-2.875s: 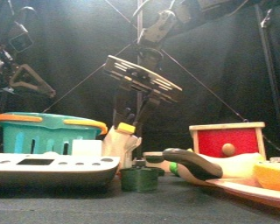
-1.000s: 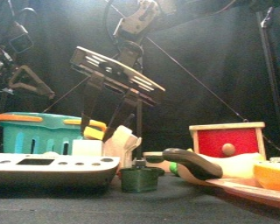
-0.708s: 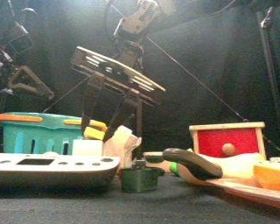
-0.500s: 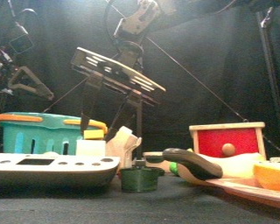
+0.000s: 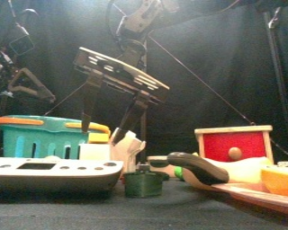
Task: Place egg block on rice
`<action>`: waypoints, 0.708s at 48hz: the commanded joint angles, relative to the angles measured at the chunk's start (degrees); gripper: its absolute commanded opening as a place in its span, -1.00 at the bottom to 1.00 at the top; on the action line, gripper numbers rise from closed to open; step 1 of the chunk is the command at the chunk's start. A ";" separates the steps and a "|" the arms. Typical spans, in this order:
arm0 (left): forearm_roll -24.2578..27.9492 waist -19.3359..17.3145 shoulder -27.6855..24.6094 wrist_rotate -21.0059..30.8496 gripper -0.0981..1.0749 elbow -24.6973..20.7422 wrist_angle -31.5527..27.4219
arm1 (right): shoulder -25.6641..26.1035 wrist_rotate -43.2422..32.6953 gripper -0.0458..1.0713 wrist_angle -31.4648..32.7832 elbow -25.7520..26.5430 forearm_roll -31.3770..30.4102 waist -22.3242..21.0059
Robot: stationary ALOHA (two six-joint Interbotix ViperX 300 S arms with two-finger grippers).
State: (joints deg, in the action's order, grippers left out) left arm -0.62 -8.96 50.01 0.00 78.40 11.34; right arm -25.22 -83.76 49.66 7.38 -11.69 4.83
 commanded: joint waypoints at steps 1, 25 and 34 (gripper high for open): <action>0.09 -0.18 -0.18 -0.09 -0.04 -0.62 0.18 | 2.81 0.79 0.62 0.70 2.11 -0.79 0.00; 0.09 -0.18 -0.18 -0.09 -0.04 -0.62 0.26 | 3.25 1.49 0.51 0.70 2.37 -0.79 0.09; 0.00 -0.09 -0.18 -0.09 -0.04 -0.62 0.18 | 3.16 1.49 0.20 0.88 2.11 -0.53 0.18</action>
State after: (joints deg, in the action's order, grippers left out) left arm -0.62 -8.96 49.92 0.00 78.40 11.34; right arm -25.22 -82.44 50.54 8.26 -12.30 4.92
